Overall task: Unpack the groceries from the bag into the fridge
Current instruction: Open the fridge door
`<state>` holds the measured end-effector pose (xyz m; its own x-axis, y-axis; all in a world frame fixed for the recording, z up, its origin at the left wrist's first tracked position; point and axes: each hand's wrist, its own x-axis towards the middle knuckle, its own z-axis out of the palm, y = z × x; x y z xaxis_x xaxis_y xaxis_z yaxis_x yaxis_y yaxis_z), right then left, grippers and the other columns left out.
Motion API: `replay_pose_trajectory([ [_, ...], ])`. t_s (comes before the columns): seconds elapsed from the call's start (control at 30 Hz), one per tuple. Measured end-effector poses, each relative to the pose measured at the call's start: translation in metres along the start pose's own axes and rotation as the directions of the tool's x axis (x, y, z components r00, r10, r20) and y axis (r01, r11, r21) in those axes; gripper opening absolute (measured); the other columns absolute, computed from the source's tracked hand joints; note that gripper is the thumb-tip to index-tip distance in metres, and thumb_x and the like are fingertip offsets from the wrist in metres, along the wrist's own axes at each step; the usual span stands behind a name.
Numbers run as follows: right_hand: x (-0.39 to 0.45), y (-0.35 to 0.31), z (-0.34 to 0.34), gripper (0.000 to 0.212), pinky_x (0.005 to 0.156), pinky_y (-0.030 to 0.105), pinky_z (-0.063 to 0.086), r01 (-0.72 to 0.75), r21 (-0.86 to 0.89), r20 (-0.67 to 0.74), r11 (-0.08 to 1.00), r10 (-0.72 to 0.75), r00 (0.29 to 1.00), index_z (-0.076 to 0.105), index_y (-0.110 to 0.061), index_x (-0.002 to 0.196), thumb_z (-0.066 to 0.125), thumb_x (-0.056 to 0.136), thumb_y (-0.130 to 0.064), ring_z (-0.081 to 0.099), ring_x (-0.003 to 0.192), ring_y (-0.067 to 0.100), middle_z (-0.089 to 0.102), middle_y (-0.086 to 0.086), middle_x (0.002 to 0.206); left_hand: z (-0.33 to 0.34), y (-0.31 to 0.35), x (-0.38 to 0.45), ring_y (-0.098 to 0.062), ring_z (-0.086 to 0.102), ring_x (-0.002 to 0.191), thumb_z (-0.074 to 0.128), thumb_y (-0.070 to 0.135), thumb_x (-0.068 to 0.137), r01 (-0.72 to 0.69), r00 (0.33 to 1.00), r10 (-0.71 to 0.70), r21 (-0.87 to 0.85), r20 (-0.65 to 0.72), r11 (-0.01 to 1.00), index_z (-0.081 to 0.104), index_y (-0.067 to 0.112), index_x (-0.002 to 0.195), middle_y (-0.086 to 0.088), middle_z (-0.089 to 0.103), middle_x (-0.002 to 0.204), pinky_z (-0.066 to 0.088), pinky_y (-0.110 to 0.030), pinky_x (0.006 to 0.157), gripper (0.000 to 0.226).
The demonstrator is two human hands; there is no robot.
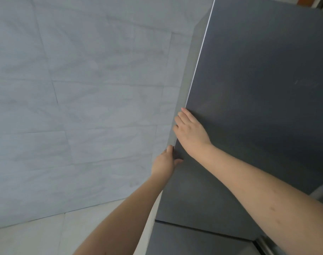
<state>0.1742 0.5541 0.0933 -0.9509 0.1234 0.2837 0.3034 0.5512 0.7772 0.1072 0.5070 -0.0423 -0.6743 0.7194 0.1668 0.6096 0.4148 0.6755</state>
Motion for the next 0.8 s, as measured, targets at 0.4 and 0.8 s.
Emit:
replay_pose_trajectory([
  [0.4, -0.01, -0.007, -0.016, 0.033, 0.12, 0.041, 0.006, -0.032, -0.025, 0.024, 0.999, 0.032, 0.999, 0.065, -0.016, 0.117, 0.046, 0.091, -0.024, 0.039, 0.129, 0.027, 0.054, 0.007, 0.128, -0.003, -0.003, -0.018, -0.03, 0.053, 0.077, 0.064, 0.048, 0.086, -0.022, 0.999, 0.022, -0.017, -0.025, 1.0, 0.037, 0.016, 0.093, -0.001, 0.053, 0.083, 0.036, -0.036, 0.06, 0.042],
  [0.8, -0.099, -0.009, -0.046, 0.069, 0.119, 0.042, 0.003, 0.033, -0.029, -0.154, 0.999, -0.038, 0.987, 0.058, -0.004, 0.12, 0.001, 0.081, -0.004, 0.039, 0.13, 0.031, 0.053, 0.012, 0.127, -0.006, 0.008, -0.107, -0.03, 0.062, 0.08, 0.06, 0.054, 0.087, -0.036, 0.997, 0.039, 0.053, -0.059, 0.998, 0.044, 0.017, 0.099, -0.002, 0.064, 0.093, 0.048, -0.038, 0.064, 0.042],
])
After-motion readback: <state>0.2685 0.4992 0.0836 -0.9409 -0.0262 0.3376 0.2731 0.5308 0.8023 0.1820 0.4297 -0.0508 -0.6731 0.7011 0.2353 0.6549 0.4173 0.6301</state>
